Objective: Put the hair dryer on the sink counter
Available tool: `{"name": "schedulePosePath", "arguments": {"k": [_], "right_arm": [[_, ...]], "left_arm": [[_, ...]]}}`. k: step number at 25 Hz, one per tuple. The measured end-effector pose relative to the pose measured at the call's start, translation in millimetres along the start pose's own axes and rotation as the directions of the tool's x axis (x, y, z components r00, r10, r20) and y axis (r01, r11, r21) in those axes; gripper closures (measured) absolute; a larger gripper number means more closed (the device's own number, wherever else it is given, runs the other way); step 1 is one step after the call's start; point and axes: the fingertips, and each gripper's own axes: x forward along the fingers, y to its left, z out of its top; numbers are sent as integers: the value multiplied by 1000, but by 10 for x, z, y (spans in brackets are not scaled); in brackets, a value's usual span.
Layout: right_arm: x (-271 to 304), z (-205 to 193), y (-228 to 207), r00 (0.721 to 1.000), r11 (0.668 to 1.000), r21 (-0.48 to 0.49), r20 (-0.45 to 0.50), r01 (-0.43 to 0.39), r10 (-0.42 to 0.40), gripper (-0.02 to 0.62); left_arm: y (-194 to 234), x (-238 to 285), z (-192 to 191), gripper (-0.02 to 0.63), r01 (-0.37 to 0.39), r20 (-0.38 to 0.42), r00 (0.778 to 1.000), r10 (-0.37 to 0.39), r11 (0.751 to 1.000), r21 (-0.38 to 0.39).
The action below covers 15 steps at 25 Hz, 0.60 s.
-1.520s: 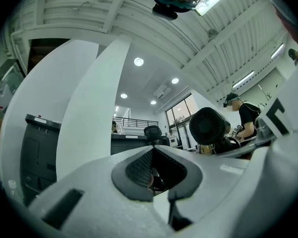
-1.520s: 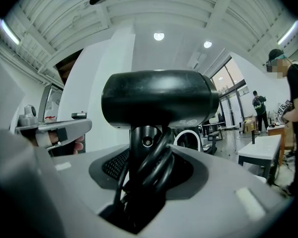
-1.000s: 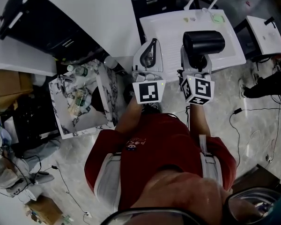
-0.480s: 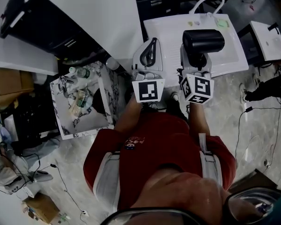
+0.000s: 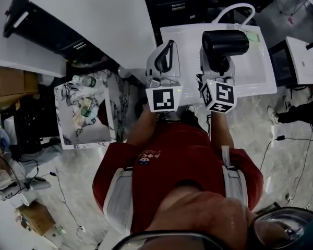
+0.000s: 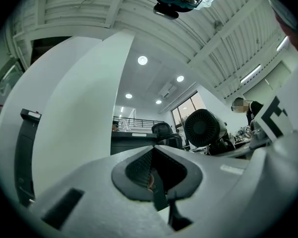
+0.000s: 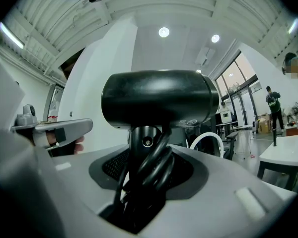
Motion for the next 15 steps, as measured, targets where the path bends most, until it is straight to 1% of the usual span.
{"name": "schedulePosePath", "arguments": {"k": [4, 9, 15], "right_arm": [[156, -18, -180, 999, 999, 11, 0, -33, 33, 396], [314, -82, -416, 998, 998, 20, -24, -66, 66, 396], [457, -108, -587, 995, 995, 13, -21, -101, 102, 396]], "left_arm": [[-103, 194, -86, 604, -24, -11, 1000, 25, 999, 21], [-222, 424, -160, 604, -62, -13, 998, 63, 998, 21], [-280, 590, -230, 604, -107, -11, 994, 107, 994, 26]]}}
